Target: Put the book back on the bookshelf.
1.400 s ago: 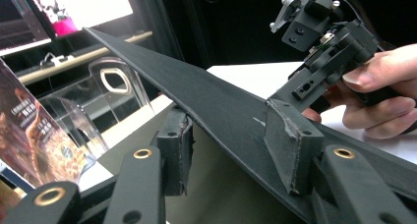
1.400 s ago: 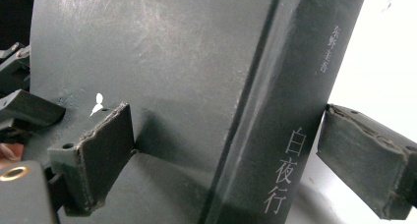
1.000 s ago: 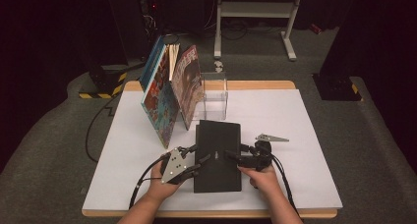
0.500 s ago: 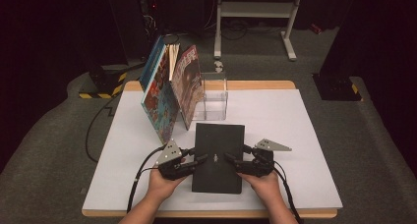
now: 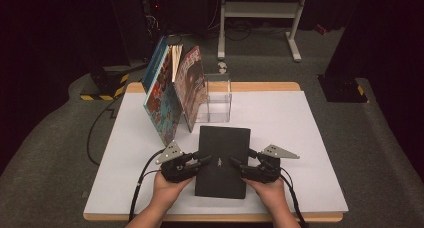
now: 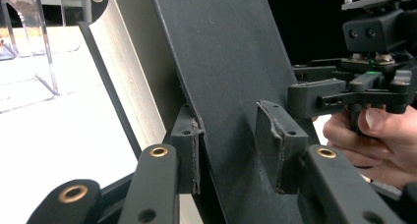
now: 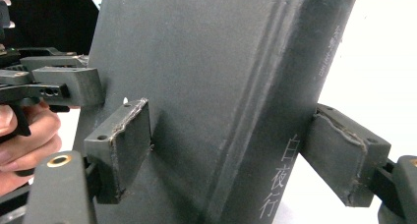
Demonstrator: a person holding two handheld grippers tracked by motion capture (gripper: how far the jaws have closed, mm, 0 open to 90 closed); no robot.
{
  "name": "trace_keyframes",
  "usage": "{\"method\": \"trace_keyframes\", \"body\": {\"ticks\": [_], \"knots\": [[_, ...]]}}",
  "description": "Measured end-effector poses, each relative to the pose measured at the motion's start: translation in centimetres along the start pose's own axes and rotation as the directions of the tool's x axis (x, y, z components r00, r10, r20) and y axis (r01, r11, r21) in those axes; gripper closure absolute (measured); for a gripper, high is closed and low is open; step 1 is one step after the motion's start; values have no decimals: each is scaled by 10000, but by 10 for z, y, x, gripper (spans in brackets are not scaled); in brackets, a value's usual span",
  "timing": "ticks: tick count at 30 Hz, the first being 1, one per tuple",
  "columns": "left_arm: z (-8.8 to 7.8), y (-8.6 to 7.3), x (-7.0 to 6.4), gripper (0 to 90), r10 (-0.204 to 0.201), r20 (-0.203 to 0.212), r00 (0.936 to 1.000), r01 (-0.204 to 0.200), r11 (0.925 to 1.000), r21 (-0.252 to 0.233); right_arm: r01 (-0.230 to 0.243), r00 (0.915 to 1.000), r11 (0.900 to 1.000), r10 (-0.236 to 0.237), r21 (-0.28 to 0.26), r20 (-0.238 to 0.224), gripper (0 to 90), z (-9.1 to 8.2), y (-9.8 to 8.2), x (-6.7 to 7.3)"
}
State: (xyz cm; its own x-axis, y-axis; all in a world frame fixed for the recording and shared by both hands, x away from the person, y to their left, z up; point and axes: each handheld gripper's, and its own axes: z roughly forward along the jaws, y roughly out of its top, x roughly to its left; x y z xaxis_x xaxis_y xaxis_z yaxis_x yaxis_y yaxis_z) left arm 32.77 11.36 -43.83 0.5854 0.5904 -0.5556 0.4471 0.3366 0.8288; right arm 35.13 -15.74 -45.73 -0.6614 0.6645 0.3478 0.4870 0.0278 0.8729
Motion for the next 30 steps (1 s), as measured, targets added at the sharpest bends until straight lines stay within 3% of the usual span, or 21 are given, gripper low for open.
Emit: {"method": "trace_keyframes", "body": {"ticks": [5,16,23,25,30], "knots": [[0,-2,-3,605,252,-108,9996,-253,9997,-57,-16,10000,10000,16,-82,38,218,-2,-1,1],[-2,3,-9,666,243,74,9997,-241,9992,-318,14,9999,9997,-17,-228,-149,270,-6,5,2],[4,10,-10,676,571,51,9984,-566,9959,-707,439,9988,9969,-424,-656,236,314,-9,18,7],[8,11,-8,676,765,36,9971,-760,9938,-817,544,9978,9958,-515,-737,410,322,-8,24,6],[17,17,0,672,813,22,9967,-807,9917,-1002,860,9942,9930,-803,-808,717,327,-3,35,4]]}}
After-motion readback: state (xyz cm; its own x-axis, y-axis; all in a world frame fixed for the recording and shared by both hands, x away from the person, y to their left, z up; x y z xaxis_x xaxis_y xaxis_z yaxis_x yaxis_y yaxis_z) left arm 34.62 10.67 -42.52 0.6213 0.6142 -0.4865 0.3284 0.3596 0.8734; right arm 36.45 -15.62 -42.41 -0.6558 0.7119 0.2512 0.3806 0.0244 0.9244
